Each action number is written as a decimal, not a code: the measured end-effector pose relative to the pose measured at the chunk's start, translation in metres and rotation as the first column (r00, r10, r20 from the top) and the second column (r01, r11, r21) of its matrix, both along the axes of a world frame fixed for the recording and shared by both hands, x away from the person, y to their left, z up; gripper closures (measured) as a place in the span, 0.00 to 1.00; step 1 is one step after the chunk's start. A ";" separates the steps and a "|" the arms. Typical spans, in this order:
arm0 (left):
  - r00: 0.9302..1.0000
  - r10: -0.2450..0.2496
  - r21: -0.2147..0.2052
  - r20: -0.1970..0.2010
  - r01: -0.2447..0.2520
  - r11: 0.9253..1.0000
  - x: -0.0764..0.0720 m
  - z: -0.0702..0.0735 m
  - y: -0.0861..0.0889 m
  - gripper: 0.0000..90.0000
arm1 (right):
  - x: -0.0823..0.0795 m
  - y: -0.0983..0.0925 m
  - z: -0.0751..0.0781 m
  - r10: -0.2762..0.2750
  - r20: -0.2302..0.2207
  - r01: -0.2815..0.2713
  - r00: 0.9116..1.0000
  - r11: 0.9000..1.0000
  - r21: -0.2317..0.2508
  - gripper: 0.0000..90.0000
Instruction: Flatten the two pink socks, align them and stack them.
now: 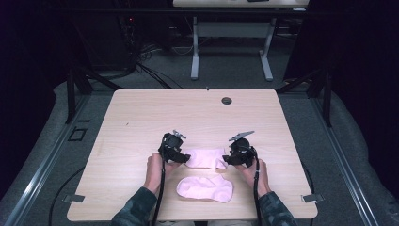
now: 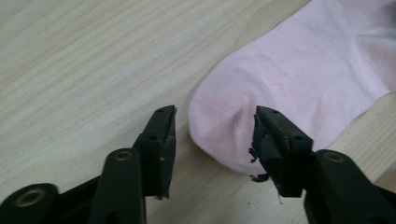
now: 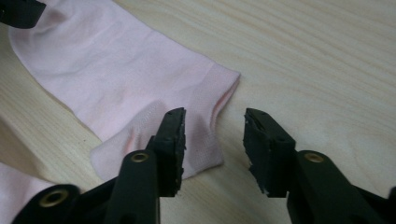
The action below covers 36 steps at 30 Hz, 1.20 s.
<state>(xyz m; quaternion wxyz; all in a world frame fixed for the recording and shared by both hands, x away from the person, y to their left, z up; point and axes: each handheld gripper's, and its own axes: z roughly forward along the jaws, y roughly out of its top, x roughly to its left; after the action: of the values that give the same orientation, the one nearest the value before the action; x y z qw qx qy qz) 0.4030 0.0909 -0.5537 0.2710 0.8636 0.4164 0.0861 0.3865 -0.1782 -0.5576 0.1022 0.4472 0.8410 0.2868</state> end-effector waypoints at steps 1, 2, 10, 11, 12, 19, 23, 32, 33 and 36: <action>1.000 -0.001 0.007 -0.003 0.001 1.000 0.000 -0.001 -0.001 0.60 | 0.001 0.002 -0.002 -0.004 0.006 0.004 1.000 1.000 0.008 0.69; 1.000 0.001 0.016 -0.001 -0.001 1.000 0.000 -0.002 -0.001 0.63 | 0.001 0.003 -0.003 0.004 0.001 -0.004 1.000 1.000 -0.022 0.72; 1.000 -0.028 0.037 0.009 0.027 0.999 -0.002 -0.006 -0.006 0.84 | -0.001 0.005 -0.008 0.023 0.008 -0.023 1.000 1.000 0.008 0.90; 0.999 -0.029 0.039 0.018 0.028 0.999 -0.003 -0.006 -0.007 0.87 | -0.002 0.005 -0.008 0.021 0.002 -0.021 1.000 1.000 0.012 0.91; 0.999 -0.033 0.038 0.018 0.033 0.999 -0.004 -0.007 -0.007 0.91 | -0.002 0.005 -0.008 0.023 0.003 -0.023 1.000 1.000 0.016 0.92; 0.998 -0.049 0.015 0.036 0.048 0.999 -0.009 0.002 -0.004 0.96 | -0.007 -0.004 -0.001 0.015 -0.006 -0.014 1.000 0.998 0.069 0.94; 0.997 -0.055 -0.026 0.050 0.057 0.998 -0.017 0.019 0.001 0.96 | -0.017 -0.011 0.019 0.018 0.028 -0.021 0.999 0.994 0.106 0.94; 0.995 -0.076 -0.116 0.059 0.082 0.990 -0.055 0.058 0.017 0.95 | -0.055 -0.018 0.061 0.056 0.078 -0.066 0.995 0.988 0.137 0.94; 0.995 -0.081 -0.117 0.065 0.089 0.989 -0.062 0.061 0.019 0.95 | -0.059 -0.018 0.062 0.059 0.080 -0.070 0.995 0.987 0.144 0.94; 0.994 -0.082 -0.141 0.071 0.091 0.986 -0.081 0.063 0.024 0.95 | -0.075 -0.018 0.066 0.081 0.080 -0.093 0.993 0.984 0.152 0.94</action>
<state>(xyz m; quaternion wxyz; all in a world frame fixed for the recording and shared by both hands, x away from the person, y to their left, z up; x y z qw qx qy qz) 0.3221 0.1152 -0.4906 0.3495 0.8558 0.3746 0.0717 0.3120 -0.1962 -0.4915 0.0855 0.4058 0.8304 0.3720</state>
